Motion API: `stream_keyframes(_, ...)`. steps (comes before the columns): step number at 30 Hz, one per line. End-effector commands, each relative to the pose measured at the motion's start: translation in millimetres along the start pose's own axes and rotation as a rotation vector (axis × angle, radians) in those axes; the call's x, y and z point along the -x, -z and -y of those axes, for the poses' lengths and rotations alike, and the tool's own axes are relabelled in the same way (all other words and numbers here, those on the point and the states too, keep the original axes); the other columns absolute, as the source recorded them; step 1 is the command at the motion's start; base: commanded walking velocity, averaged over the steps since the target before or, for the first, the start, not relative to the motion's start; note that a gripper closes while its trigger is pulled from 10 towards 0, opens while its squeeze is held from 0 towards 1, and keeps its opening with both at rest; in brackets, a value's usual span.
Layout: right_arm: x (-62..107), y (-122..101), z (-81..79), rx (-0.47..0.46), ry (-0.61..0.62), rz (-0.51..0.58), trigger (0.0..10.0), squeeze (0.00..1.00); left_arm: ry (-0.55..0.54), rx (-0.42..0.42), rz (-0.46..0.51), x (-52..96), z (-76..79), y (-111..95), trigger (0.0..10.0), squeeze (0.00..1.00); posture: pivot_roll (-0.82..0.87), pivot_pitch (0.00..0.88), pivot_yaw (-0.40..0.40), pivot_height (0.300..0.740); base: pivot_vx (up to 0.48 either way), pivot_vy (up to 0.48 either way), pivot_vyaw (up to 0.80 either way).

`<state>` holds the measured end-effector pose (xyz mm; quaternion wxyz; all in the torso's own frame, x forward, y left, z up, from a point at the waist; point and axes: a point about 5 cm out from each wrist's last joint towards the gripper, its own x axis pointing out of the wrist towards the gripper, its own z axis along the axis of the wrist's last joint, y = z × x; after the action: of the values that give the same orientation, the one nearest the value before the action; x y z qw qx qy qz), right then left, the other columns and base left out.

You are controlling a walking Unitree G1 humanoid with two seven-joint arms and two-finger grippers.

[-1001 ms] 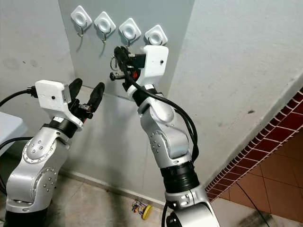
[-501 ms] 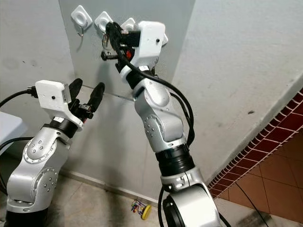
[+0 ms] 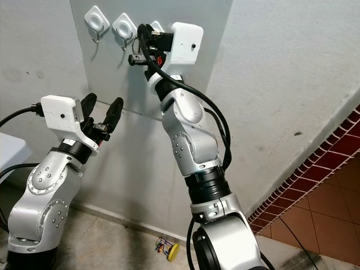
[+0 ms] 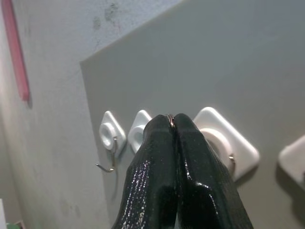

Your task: Hang keys on a hook

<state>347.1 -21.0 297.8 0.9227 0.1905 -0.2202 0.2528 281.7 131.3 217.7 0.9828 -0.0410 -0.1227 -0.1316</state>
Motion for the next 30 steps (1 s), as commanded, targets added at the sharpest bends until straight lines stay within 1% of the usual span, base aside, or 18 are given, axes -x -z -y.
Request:
stream_keyframes(1, 1.4, 1, -5.1, -0.035, 0.011, 0.013, 10.0, 0.00, 0.016, 0.000, 0.007, -2.6, 2.9, -3, 10.0, 0.00, 0.00, 0.000, -0.125, 0.740, 0.000, 0.000, 0.00)
stream_keyframes(7, 11.4, 6, 5.8, -0.018, 0.047, -0.010, 10.0, 0.00, 0.020, -0.002, 0.006, -2.9, 2.3, -3, 10.0, 0.00, -0.01, 0.000, -0.119, 0.740, 0.000, 0.000, 0.00)
stream_keyframes(12, 11.8, 6, 6.3, -0.018, 0.052, -0.013, 10.0, 0.00, 0.020, -0.002, 0.006, -3.0, 2.3, -3, 10.0, 0.00, -0.01, 0.000, -0.119, 0.740, 0.000, 0.000, 0.00)
stream_keyframes(14, 22.6, 11, 13.4, 0.007, 0.062, -0.035, 10.0, 0.00, 0.024, 0.002, 0.006, -3.3, 2.2, -3, 10.0, 0.00, -0.01, 0.000, -0.114, 0.740, 0.000, 0.000, 0.00)
stream_keyframes(15, 22.6, 11, 13.4, 0.007, 0.062, -0.035, 10.0, 0.00, 0.024, 0.002, 0.006, -3.3, 2.2, -3, 10.0, 0.00, -0.01, 0.000, -0.114, 0.740, 0.000, 0.000, 0.00)
stream_keyframes(19, 32.1, 15, 18.0, 0.012, 0.066, -0.056, 10.0, 0.00, 0.025, 0.000, 0.006, -3.2, 2.1, -4, 10.0, 0.00, -0.02, 0.000, -0.112, 0.740, 0.000, 0.000, 0.00)
stream_keyframes(25, 40.1, 17, 20.4, 0.014, 0.058, -0.071, 10.0, 0.00, 0.024, 0.000, 0.006, -2.7, 1.7, -4, 10.0, 0.00, -0.01, 0.000, -0.110, 0.740, 0.000, 0.000, 0.00)
stream_keyframes(30, 43.6, 19, 21.1, 0.009, 0.058, -0.085, 10.0, 0.00, 0.025, 0.000, 0.004, -2.6, 1.6, -4, 10.0, 0.00, -0.01, 0.000, -0.109, 0.740, 0.000, 0.000, 0.00)
